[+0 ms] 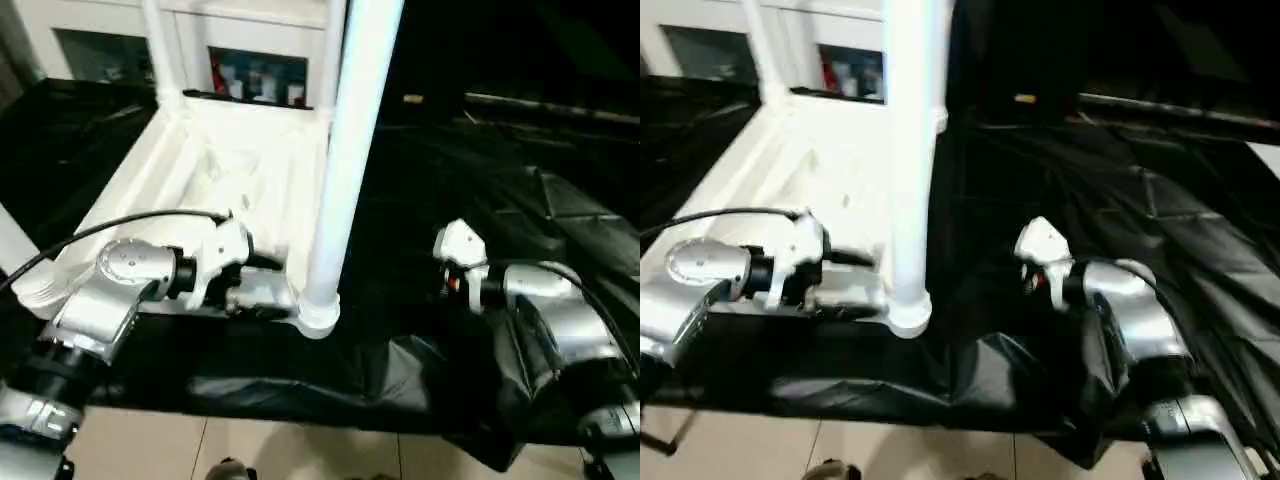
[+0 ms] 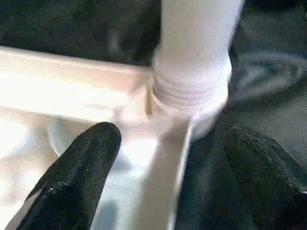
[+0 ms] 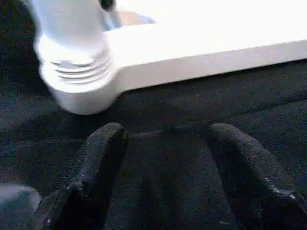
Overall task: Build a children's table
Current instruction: Rotate table base
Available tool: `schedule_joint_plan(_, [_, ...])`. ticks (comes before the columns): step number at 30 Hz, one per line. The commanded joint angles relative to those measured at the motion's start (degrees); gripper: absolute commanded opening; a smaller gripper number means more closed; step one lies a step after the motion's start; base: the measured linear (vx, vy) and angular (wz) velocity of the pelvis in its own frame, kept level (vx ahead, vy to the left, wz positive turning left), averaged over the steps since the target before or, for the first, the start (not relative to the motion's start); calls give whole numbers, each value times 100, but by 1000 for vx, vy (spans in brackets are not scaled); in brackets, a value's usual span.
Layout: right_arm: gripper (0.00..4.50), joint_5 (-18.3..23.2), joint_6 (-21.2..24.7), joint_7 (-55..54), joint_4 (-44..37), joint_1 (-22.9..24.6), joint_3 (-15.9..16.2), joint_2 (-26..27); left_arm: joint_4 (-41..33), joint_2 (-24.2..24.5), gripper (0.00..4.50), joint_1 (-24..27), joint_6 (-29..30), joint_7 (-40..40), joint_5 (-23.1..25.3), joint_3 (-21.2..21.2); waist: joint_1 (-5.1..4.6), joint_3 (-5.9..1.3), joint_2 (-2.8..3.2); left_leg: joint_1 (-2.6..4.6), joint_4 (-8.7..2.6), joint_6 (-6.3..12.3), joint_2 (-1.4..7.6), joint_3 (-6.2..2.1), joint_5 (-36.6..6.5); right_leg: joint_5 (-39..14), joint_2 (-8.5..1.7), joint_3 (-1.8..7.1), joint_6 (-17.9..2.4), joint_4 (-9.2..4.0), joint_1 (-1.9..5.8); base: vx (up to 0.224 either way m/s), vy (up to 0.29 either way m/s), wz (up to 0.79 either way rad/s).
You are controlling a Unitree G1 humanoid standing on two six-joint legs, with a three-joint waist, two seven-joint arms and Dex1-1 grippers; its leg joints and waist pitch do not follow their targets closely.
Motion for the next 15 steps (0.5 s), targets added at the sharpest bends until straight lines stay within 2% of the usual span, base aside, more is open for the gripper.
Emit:
schedule_joint_plan(1, [314,139,262,118,-419,63,60,-184,222,39,369,-203,-207,-146,188,-120,33,-430,121,184,-409,-107,190,-110,-1683,-1161,-371,281,-1208,-429,239,0,0,0])
schedule_joint_plan(2, [314,168,352,141,-557,99,95,-234,339,59,364,-254,-259,-204,256,-178,43,-420,142,186,-416,-112,184,-110,-1711,-1218,-368,283,-1189,-447,236,0,0,0])
schedule_joint_plan(5, [314,180,460,158,-745,142,110,-263,577,43,328,-340,-467,-152,449,-237,69,-421,127,192,-422,-178,189,-124,-1853,-1429,-401,287,-1127,-465,233,0,0,0])
schedule_joint_plan(11, [314,234,788,231,-1074,253,146,-311,993,-82,284,-520,-614,-173,531,-232,88,-443,130,182,-410,-181,194,-126,-1709,-1168,-412,280,-1215,-427,239,0,0,0])
schedule_joint_plan(15, [314,353,1019,333,-1320,363,241,-378,1360,-257,263,-690,-805,-261,517,-179,105,-431,132,185,-407,-145,182,-116,-1765,-1218,-403,279,-1198,-459,243,0,0,0])
